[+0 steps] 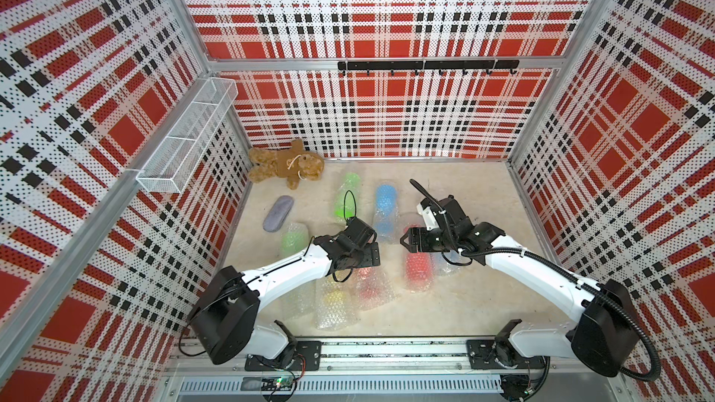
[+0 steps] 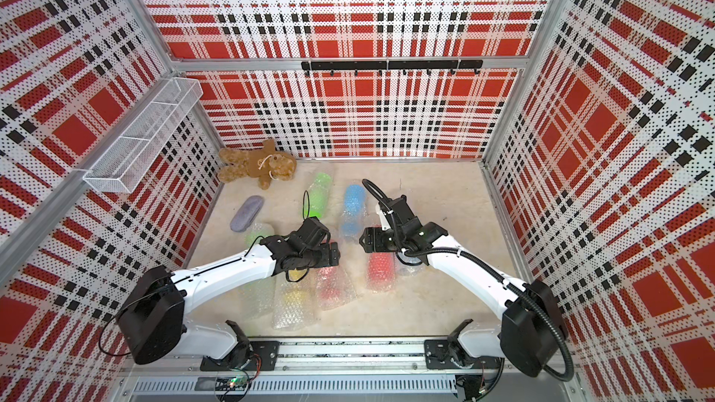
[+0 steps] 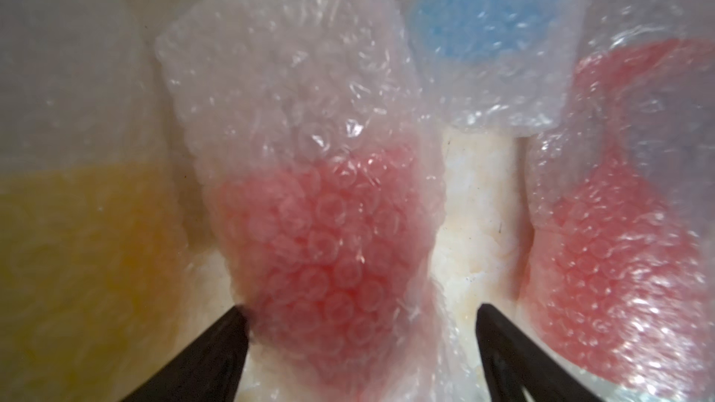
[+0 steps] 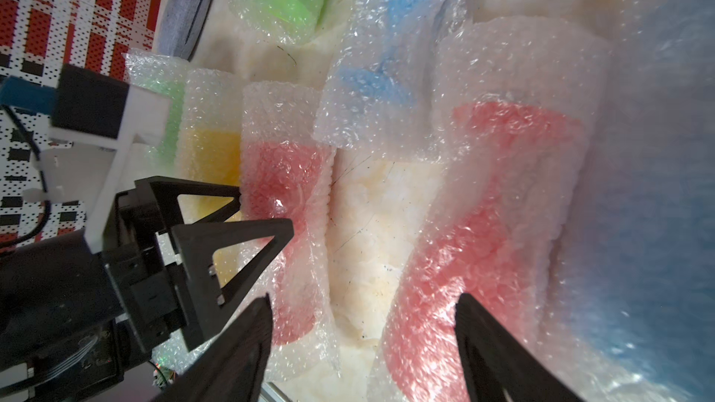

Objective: Unpack wine glasses from bubble wrap
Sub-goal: Unwrap the bubble wrap at the center of the board.

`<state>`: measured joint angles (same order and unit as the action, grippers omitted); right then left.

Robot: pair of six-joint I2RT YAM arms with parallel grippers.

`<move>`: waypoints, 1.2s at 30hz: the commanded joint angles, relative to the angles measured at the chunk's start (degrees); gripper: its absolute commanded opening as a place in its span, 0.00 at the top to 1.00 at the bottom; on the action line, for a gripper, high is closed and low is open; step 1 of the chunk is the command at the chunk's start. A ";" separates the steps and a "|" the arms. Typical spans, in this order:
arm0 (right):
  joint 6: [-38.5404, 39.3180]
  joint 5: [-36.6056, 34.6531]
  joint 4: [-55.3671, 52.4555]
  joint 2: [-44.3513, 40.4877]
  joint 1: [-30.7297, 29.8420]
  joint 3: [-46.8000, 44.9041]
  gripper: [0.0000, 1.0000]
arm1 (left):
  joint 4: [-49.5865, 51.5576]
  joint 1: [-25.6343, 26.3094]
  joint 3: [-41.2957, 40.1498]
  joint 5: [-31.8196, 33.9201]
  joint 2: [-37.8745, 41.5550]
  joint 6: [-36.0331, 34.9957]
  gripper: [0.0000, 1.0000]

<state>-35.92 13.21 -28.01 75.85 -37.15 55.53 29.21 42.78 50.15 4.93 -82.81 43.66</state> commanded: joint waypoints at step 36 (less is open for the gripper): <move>9.30 10.66 12.94 26.42 -6.54 2.10 0.74 | -3.91 -0.91 -3.67 -4.05 1.60 -10.83 0.26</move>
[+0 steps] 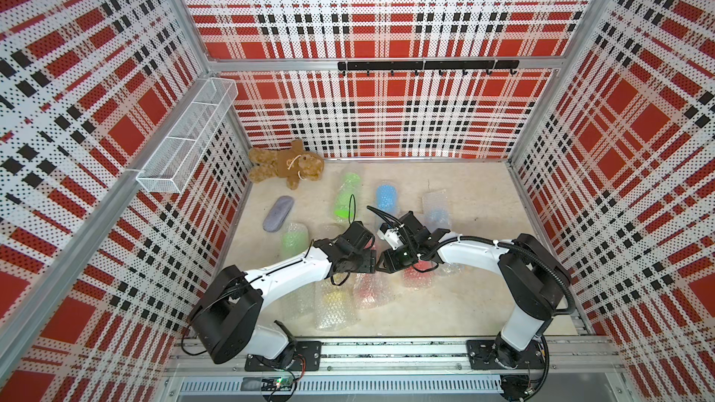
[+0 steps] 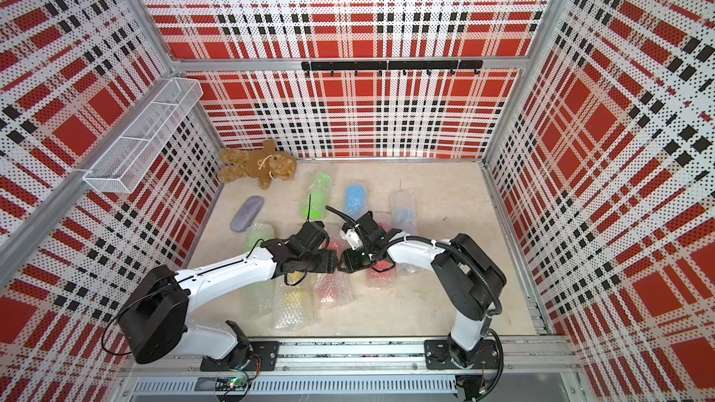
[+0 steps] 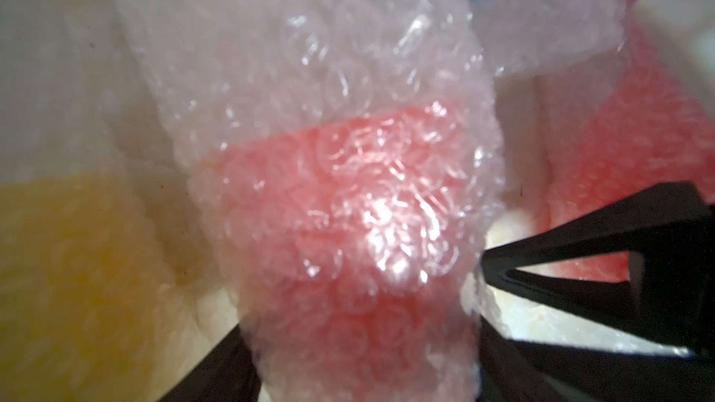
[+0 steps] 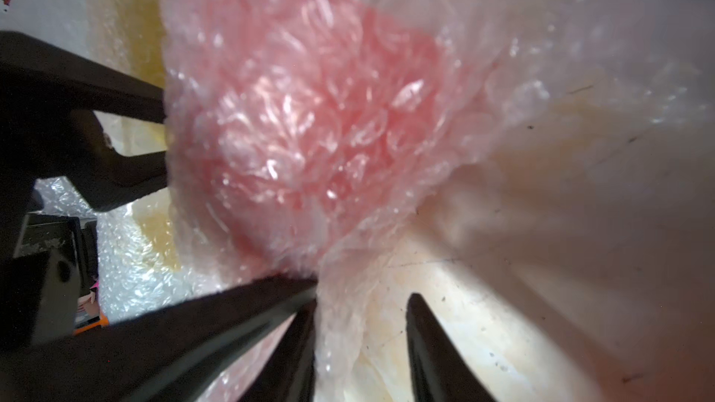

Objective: Unpack wine glasses from bubble wrap
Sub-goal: Unwrap the bubble wrap at the center of the board.

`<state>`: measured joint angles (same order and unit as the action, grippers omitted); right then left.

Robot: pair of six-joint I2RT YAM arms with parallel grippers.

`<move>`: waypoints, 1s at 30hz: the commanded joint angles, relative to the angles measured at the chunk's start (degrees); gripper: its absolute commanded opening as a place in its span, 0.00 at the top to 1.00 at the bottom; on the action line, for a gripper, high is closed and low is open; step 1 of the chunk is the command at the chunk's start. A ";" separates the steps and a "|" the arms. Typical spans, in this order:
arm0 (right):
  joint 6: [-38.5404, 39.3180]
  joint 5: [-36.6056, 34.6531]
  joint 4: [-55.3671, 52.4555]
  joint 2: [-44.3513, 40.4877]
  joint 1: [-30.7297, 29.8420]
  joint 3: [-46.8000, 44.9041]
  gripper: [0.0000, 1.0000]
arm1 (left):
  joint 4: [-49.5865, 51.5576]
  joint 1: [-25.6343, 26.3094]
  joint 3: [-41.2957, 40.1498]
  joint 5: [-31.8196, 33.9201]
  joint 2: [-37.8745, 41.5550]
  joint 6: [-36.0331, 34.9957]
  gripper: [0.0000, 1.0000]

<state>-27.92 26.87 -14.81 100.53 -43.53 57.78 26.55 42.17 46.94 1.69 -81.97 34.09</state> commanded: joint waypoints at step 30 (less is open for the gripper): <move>-8.24 -2.44 3.10 -12.20 -0.15 -6.52 1.00 | 0.14 2.98 3.07 -6.55 4.99 -3.51 0.21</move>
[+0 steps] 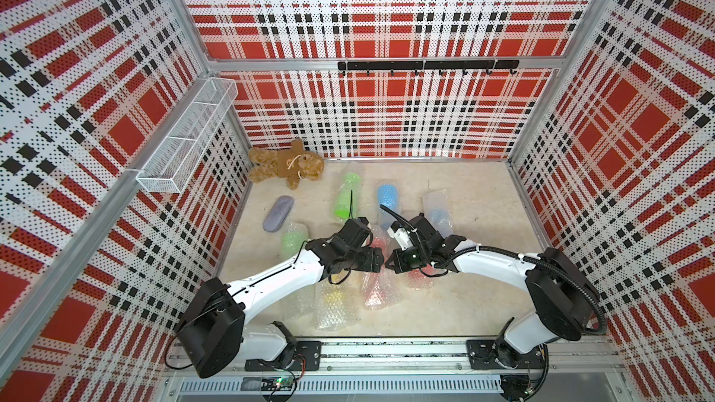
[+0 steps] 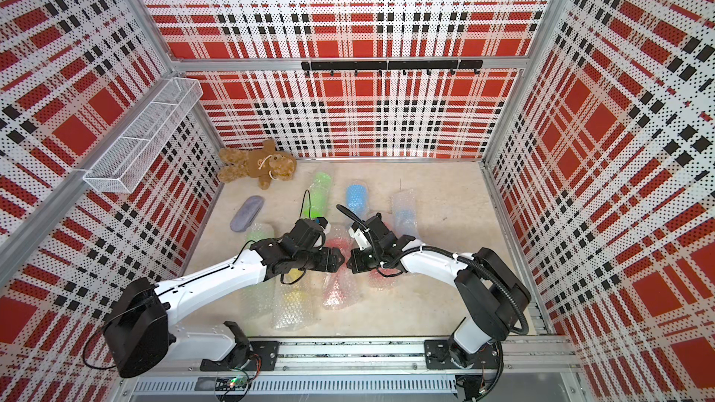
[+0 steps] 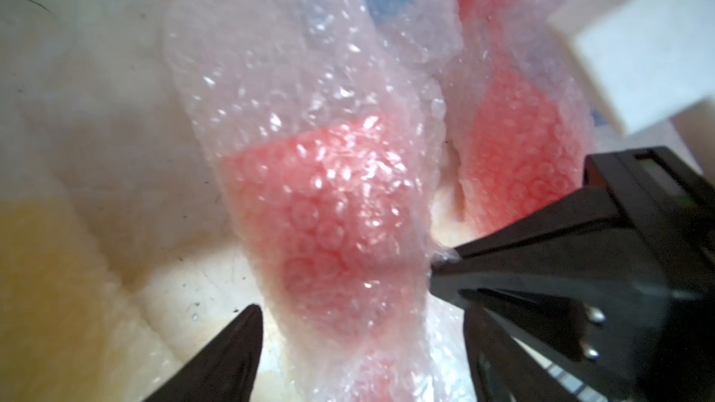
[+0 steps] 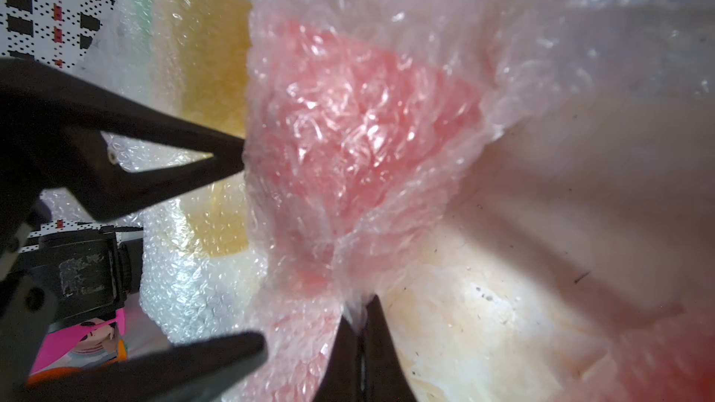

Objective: Unpack wine glasses from bubble wrap
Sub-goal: Unwrap the bubble wrap at the center of the board.

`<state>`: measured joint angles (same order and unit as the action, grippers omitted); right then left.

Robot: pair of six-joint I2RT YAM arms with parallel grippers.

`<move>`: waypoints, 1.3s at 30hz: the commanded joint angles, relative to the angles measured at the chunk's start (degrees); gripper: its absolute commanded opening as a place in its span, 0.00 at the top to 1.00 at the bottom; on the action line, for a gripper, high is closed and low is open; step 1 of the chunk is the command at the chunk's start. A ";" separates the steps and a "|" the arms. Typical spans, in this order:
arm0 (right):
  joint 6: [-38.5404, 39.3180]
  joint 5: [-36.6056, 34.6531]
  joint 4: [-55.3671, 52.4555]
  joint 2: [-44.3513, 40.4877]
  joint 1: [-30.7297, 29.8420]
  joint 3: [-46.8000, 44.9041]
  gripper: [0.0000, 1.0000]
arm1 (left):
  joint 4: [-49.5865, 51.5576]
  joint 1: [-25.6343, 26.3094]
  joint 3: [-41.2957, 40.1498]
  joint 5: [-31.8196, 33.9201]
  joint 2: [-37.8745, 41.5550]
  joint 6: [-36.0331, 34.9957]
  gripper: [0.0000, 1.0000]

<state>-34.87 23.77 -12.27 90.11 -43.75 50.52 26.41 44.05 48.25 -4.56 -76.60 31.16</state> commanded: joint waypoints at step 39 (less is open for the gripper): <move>2.71 -13.65 -7.10 2.68 2.65 2.43 1.00 | -0.86 -4.24 -6.76 2.48 -1.90 1.77 1.00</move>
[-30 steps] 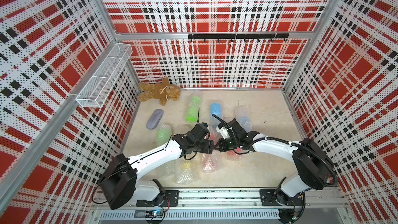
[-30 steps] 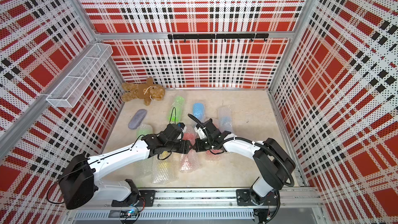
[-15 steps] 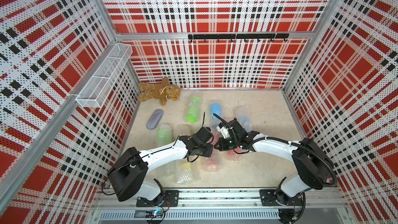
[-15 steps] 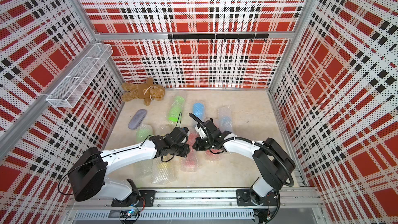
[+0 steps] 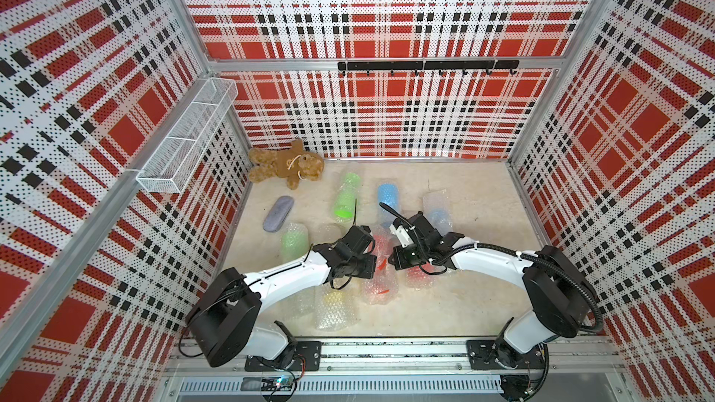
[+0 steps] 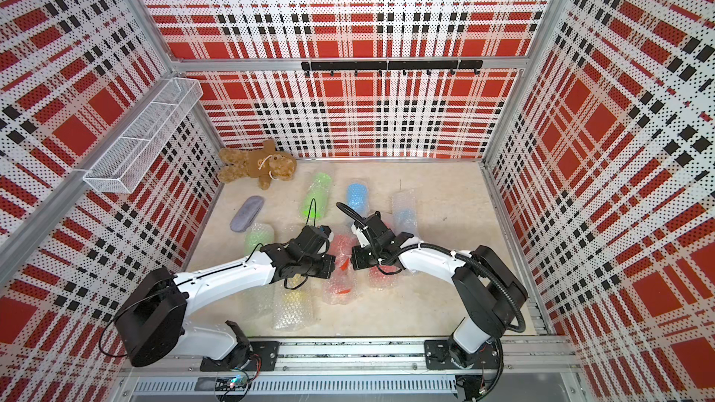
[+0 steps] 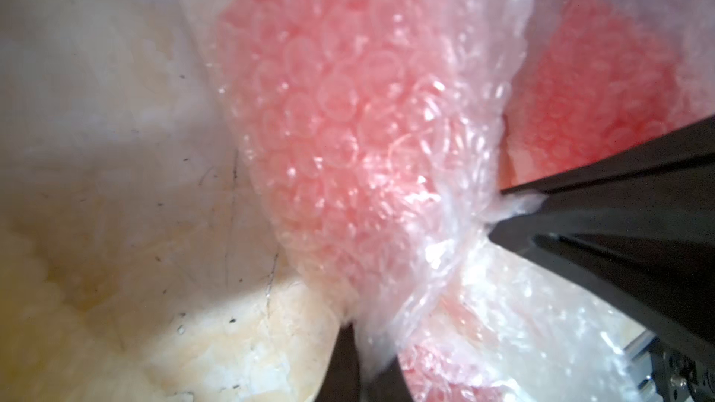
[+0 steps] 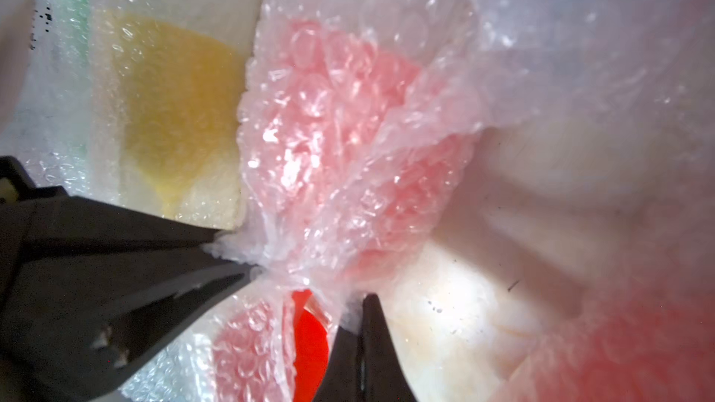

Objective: Unpack wine glasses from bubble wrap
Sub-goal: Unwrap the bubble wrap at the center of the board.

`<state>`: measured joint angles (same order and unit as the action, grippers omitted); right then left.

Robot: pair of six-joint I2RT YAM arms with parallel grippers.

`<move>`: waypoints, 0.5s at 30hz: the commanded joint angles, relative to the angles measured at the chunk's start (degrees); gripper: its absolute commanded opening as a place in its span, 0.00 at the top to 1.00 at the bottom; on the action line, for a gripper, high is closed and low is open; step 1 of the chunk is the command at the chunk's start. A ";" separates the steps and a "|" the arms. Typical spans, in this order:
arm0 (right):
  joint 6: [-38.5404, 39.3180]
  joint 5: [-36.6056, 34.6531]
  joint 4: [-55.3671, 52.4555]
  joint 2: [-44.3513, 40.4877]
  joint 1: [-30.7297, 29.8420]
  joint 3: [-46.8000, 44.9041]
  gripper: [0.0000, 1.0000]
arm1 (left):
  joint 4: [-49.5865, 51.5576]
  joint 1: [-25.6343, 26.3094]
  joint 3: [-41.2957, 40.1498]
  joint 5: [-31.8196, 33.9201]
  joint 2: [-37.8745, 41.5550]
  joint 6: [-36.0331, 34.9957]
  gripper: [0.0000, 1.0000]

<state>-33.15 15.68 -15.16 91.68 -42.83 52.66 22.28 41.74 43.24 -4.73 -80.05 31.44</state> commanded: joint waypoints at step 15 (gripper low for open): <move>2.95 -7.62 -3.66 0.27 4.83 -3.11 1.00 | 5.46 -2.98 -1.06 4.65 -0.28 2.05 1.00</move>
<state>-30.94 11.05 -16.99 92.36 -38.85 51.29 25.23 39.20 42.78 -2.02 -79.90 33.15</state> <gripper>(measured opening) 0.044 0.054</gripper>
